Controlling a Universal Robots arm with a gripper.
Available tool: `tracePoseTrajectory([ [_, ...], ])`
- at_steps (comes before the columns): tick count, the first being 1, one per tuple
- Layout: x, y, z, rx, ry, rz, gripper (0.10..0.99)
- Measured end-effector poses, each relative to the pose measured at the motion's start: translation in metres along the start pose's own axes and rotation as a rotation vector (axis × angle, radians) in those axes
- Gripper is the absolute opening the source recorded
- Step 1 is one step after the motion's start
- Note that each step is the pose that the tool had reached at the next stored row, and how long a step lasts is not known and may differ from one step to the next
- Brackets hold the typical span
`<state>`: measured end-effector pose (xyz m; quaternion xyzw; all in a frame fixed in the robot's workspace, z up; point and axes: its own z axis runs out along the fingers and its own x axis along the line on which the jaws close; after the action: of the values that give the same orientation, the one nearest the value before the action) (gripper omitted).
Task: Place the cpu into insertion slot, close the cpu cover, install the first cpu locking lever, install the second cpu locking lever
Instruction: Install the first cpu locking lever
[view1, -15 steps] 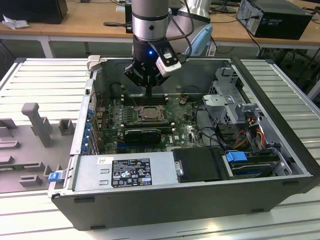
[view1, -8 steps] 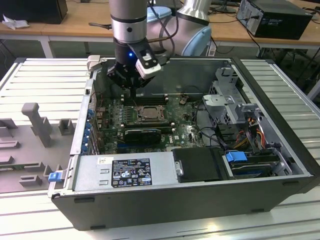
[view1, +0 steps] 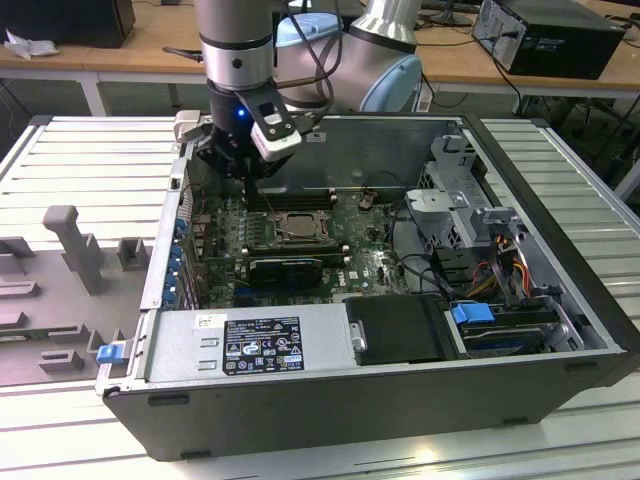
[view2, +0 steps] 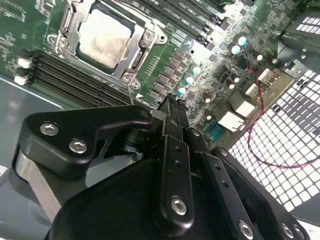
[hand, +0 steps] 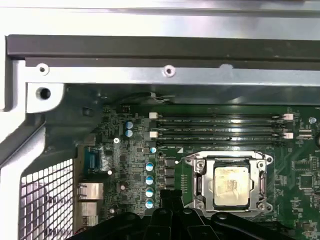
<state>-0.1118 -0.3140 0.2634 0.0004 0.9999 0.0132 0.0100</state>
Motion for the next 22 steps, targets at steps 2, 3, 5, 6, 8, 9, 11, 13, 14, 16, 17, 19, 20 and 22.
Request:
tracePoseTrajectory([
  [2, 0.001, 0.0025, 0.0016, 0.0, 0.0001, 0.0, 0.106],
  [3, 0.0011, 0.0041, 0.0022, 0.0, 0.0001, 0.0, 0.106],
  [5, 0.0019, 0.0101, 0.0042, -0.001, 0.0001, 0.0, 0.106],
  [6, 0.0024, 0.0132, 0.0054, -0.001, 0.0, 0.0, 0.106],
  [8, 0.0033, 0.0175, 0.0071, -0.002, 0.0001, 0.0, 0.106],
  [9, 0.0036, 0.0189, 0.0076, -0.002, 0.0001, 0.0, 0.106],
  [11, 0.0039, 0.023, 0.009, -0.002, 0.0001, 0.0, 0.106],
  [13, 0.0039, 0.0277, 0.0098, -0.002, 0.0, 0.0, 0.106],
  [14, 0.0038, 0.03, 0.0099, -0.002, 0.0002, 0.0, 0.106],
  [16, -0.0028, 0.0303, 0.0101, -0.002, 0.0001, 0.0, 0.106],
  [17, -0.0065, 0.0303, 0.0102, -0.002, 0.0001, 0.0, 0.106],
  [19, -0.0142, 0.0303, 0.0105, -0.002, 0.0002, 0.0, 0.106],
  [20, -0.0177, 0.0303, 0.0106, -0.002, 0.0003, 0.0, 0.106],
  [22, -0.0248, 0.0303, 0.0109, -0.002, 0.0007, 0.001, 0.106],
])
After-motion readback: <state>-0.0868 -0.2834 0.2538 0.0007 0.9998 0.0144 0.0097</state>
